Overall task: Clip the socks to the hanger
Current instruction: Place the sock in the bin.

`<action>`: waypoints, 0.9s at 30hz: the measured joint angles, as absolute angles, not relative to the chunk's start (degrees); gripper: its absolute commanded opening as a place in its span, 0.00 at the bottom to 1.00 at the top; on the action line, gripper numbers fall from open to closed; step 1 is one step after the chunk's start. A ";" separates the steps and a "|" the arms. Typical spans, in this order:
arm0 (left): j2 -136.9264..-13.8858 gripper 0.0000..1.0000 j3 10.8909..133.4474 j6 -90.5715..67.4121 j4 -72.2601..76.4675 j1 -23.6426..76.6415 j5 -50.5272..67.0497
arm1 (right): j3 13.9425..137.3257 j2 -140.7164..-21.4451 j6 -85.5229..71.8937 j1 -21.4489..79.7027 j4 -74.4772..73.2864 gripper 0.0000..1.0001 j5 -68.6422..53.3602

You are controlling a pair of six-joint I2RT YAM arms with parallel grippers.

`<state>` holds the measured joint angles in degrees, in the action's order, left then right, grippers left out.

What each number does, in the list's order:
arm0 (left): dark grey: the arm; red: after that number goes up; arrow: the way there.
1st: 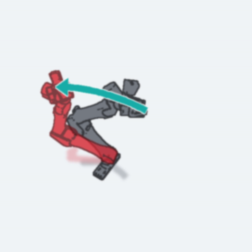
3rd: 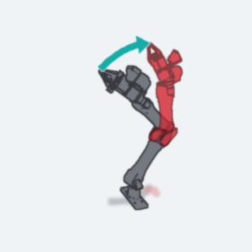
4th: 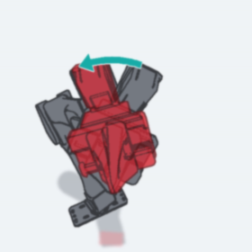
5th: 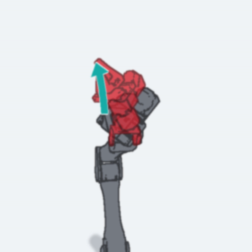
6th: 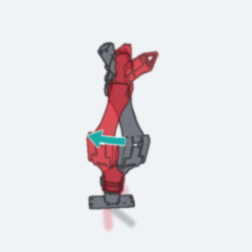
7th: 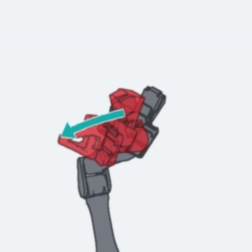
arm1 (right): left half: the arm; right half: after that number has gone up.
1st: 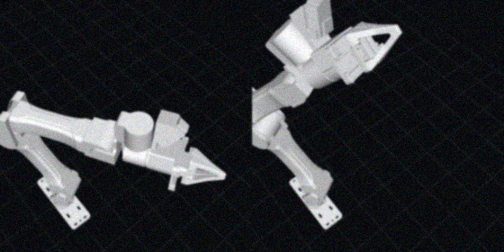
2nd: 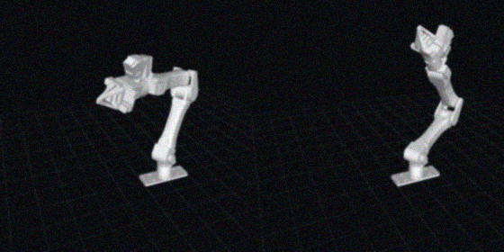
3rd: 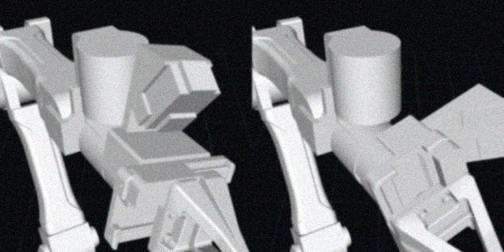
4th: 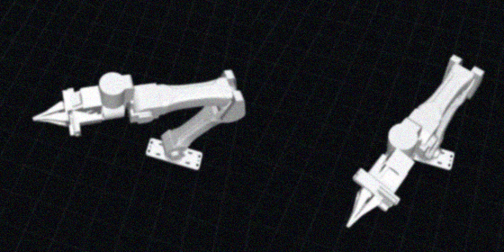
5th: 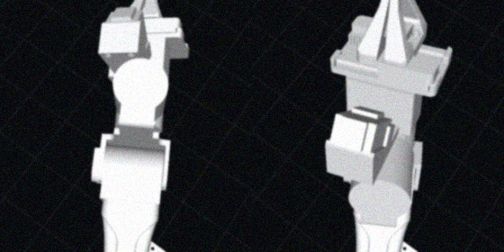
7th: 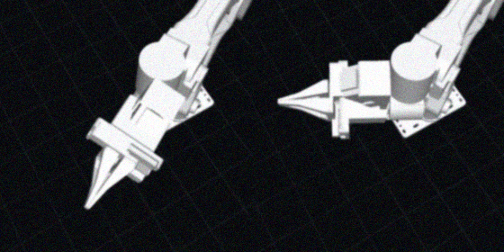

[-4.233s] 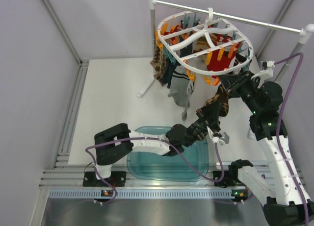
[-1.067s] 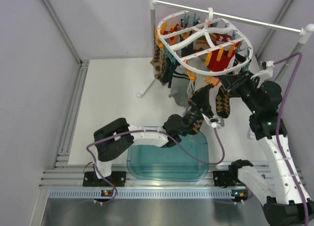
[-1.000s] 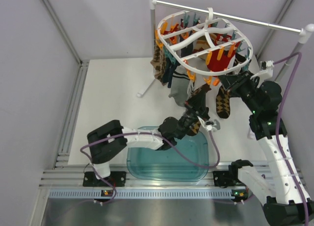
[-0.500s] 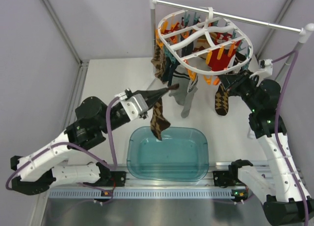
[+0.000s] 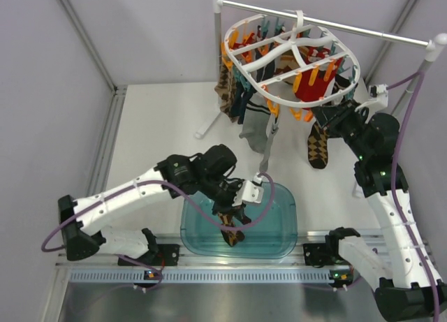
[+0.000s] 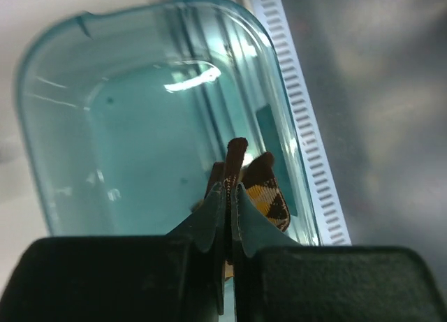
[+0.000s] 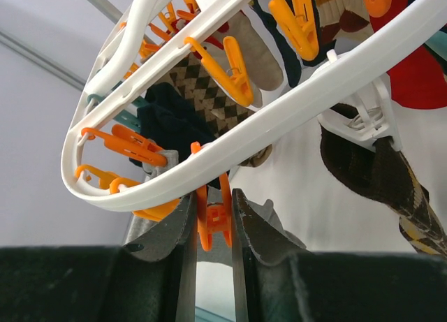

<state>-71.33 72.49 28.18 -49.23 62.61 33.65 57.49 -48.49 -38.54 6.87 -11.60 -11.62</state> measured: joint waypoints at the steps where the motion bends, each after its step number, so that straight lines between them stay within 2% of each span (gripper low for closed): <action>1: -73.41 0.00 72.51 29.15 -50.43 62.13 35.53 | 57.49 -48.49 -38.50 6.87 -11.66 0.00 -11.60; 5: -82.50 0.00 72.82 31.79 -52.75 61.08 40.12 | 57.49 -48.47 -38.48 6.87 -11.70 0.00 -11.60; 9: -90.91 0.00 73.60 27.24 -48.47 61.04 39.35 | 57.49 -48.45 -38.46 6.87 -11.70 0.00 -11.62; 18: -86.85 0.00 58.63 14.68 -18.33 65.32 12.73 | 57.43 -48.36 -37.91 6.85 -11.79 0.00 -11.64; 23: -86.87 0.05 52.90 16.67 -6.59 72.25 0.56 | 57.04 -48.34 -37.98 6.85 -11.44 0.00 -11.64; 25: -87.70 0.11 51.05 18.61 -2.74 74.94 -3.16 | 56.73 -48.31 -37.98 6.85 -11.42 0.00 -11.64; 27: -89.62 0.22 50.30 20.62 -0.05 76.99 -6.00 | 56.62 -48.31 -37.98 6.85 -11.51 0.00 -11.64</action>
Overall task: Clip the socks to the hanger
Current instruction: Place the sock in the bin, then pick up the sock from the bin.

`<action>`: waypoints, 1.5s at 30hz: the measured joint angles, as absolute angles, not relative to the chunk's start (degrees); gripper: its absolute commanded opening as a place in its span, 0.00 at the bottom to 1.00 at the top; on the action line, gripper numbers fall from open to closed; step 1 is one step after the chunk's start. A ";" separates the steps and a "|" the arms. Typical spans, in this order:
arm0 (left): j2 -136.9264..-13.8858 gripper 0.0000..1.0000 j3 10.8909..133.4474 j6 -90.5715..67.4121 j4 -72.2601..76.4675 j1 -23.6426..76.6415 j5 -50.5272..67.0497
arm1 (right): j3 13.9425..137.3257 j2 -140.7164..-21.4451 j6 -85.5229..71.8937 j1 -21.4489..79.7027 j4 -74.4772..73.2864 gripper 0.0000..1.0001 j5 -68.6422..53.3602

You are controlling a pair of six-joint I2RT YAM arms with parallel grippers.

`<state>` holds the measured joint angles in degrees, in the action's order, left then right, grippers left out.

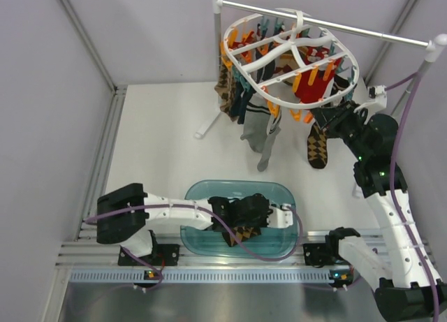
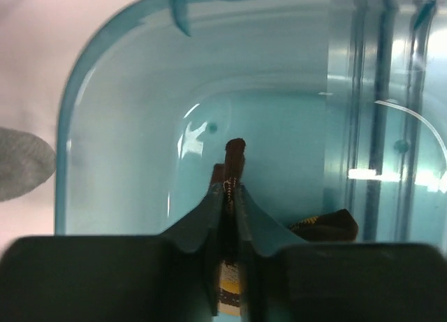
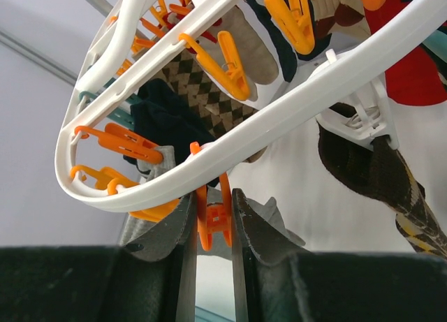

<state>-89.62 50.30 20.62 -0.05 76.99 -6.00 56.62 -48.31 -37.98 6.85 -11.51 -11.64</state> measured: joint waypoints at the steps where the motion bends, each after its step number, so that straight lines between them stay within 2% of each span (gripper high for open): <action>1: -90.85 0.27 50.13 21.67 0.64 77.82 -7.22 | 56.62 -48.31 -37.95 6.85 -11.51 0.00 -11.64; 4: -93.58 0.37 50.02 23.94 0.73 79.00 -8.38 | 56.62 -48.31 -37.95 6.85 -11.44 0.00 -11.62; 6: -93.91 0.38 50.00 24.43 -0.56 79.07 -7.77 | 56.62 -48.31 -37.93 6.85 -11.44 0.00 -11.62; 7: -93.78 0.51 50.00 24.60 -1.17 79.07 -7.20 | 56.62 -48.31 -37.93 6.85 -11.44 0.00 -11.62; 8: -93.51 0.55 50.00 24.99 -1.91 79.07 -6.63 | 56.62 -48.31 -37.93 6.85 -11.44 0.00 -11.62; 13: -87.59 0.63 50.09 23.24 -8.51 79.02 -1.67 | 56.62 -48.31 -37.91 6.85 -11.44 0.00 -11.64; 19: -82.83 0.63 58.15 12.71 -16.16 78.06 -4.05 | 56.62 -48.31 -37.93 6.85 -11.46 0.00 -11.64; 23: -86.50 0.61 65.41 0.95 -20.53 76.05 -8.71 | 56.62 -48.31 -38.02 6.85 -11.46 0.00 -11.62; 29: -93.32 0.57 66.06 -9.17 -25.52 74.54 -11.44 | 56.62 -48.31 -38.02 6.85 -11.46 0.00 -11.57; 34: -101.12 0.57 67.44 -12.05 -28.84 71.88 -11.44 | 56.62 -48.31 -37.93 6.85 -11.46 0.00 -11.42; 41: -105.80 0.57 68.55 -11.97 -29.17 70.50 -10.68 | 56.62 -48.31 -37.63 6.85 -11.46 0.00 -11.38; 43: -106.19 0.52 69.08 -11.77 -28.99 70.39 -10.02 | 56.62 -48.31 -37.50 6.83 -11.46 0.00 -11.33; 45: -106.41 0.34 69.14 -11.38 -28.56 70.30 -9.10 | 56.62 -48.31 -37.47 6.81 -11.46 0.00 -11.31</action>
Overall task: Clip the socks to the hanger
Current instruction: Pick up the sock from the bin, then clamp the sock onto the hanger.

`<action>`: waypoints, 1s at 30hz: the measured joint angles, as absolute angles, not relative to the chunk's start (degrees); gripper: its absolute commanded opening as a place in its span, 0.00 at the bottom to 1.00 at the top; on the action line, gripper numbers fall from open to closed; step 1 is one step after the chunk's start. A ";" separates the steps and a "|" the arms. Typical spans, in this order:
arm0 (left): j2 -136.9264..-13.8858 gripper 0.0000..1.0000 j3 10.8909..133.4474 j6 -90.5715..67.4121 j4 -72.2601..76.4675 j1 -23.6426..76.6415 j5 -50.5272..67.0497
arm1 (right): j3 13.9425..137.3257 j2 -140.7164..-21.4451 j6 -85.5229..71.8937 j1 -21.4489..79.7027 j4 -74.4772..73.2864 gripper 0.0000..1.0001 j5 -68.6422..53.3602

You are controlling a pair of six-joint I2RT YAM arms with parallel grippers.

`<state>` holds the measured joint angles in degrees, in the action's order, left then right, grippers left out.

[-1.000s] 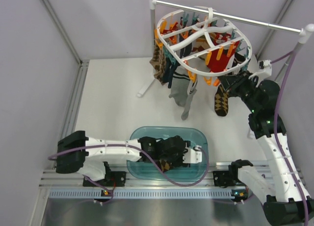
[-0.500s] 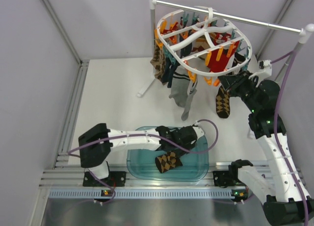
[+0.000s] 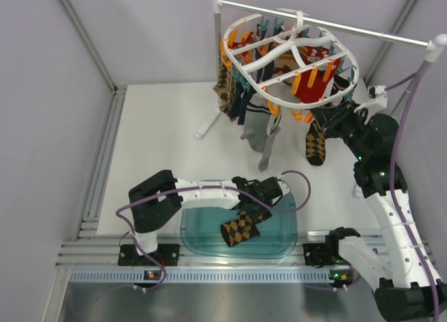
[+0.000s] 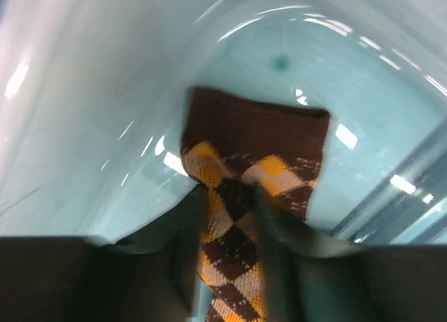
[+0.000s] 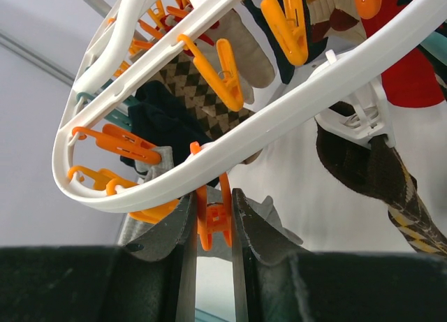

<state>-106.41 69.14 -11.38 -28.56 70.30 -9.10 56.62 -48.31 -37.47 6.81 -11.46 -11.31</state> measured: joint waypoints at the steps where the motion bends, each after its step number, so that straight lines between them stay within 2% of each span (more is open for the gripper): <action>1: -106.41 0.29 68.99 -11.11 -28.05 70.26 -8.03 | 56.62 -48.31 -37.47 6.72 -11.46 0.00 -11.29; 2: -106.37 0.23 68.69 -10.46 -27.18 70.26 -7.14 | 56.62 -48.31 -37.45 6.70 -11.46 0.00 -11.25; 3: -106.30 0.09 68.40 -10.09 -26.65 70.26 -6.63 | 56.62 -48.31 -37.45 6.70 -11.46 0.00 -11.22; 4: -106.06 0.02 67.92 -9.78 -25.91 70.26 -5.72 | 56.62 -48.31 -37.43 6.68 -11.46 0.00 -11.20; 5: -105.47 0.00 67.37 -9.06 -25.23 70.26 -5.13 | 56.62 -48.31 -37.34 6.68 -11.46 0.00 -11.20; 10: -98.63 0.00 63.81 -5.96 -23.77 70.26 -3.66 | 56.62 -48.31 -37.04 6.61 -11.46 0.00 -11.18; 15: -79.92 0.00 57.89 -0.30 -16.08 70.22 -1.89 | 56.64 -48.31 -37.04 6.61 -11.49 0.00 -11.25; 18: -71.18 0.00 58.48 4.10 -10.20 70.22 -0.43 | 56.66 -48.31 -37.04 6.61 -11.49 0.00 -11.25; 24: -71.05 0.00 65.06 10.85 -1.21 70.19 1.67 | 56.71 -48.56 -37.30 6.61 -11.46 0.00 -11.51; 30: -78.24 0.00 70.02 14.68 7.86 68.42 5.67 | 56.71 -49.28 -38.17 6.59 -11.09 0.00 -12.01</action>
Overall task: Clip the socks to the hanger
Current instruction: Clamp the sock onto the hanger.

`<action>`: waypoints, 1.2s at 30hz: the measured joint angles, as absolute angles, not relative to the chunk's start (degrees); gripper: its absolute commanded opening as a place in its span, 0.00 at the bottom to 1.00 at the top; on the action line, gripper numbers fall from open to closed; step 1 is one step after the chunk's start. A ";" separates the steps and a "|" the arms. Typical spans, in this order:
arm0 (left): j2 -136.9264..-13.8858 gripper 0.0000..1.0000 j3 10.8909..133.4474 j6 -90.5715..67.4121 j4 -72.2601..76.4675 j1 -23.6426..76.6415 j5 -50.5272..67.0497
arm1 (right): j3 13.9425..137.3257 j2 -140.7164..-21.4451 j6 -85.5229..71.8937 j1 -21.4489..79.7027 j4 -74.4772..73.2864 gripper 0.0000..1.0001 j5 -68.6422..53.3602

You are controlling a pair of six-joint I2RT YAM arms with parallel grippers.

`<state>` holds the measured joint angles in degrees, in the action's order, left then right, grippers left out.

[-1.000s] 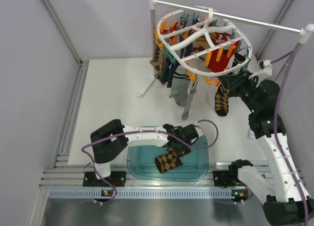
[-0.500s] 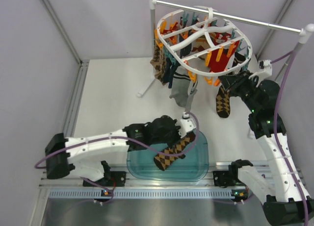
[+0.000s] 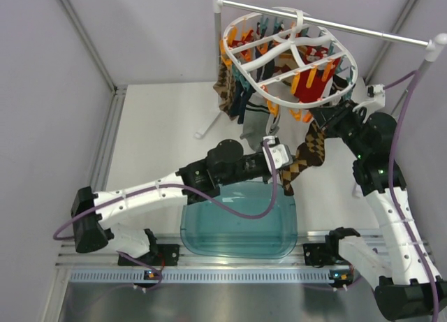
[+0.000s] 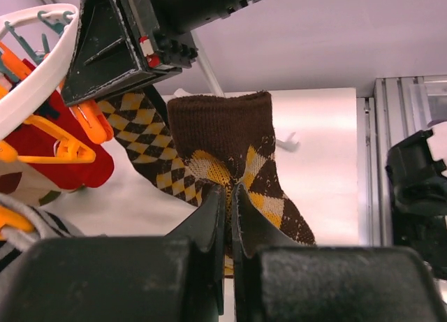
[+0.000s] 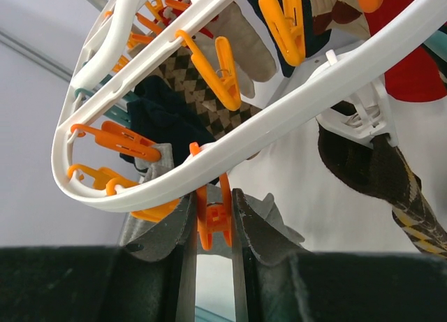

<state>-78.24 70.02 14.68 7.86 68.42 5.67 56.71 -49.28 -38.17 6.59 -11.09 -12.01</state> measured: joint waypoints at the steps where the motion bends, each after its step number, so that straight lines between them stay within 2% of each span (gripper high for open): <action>1: -79.31 0.00 69.95 14.66 9.15 67.44 6.90 | 56.71 -49.36 -38.26 6.59 -11.09 0.00 -12.08; 11: -88.16 0.00 68.88 7.29 18.15 55.51 17.06 | 56.71 -49.12 -39.03 6.59 -10.76 0.00 -13.06; 21: -91.02 0.00 69.36 -0.16 20.58 53.32 25.67 | 56.71 -48.45 -39.68 6.59 -10.74 0.00 -13.85; 36: -95.18 0.00 74.37 -2.20 20.16 52.29 27.29 | 56.71 -47.92 -40.07 6.59 -10.72 0.00 -15.07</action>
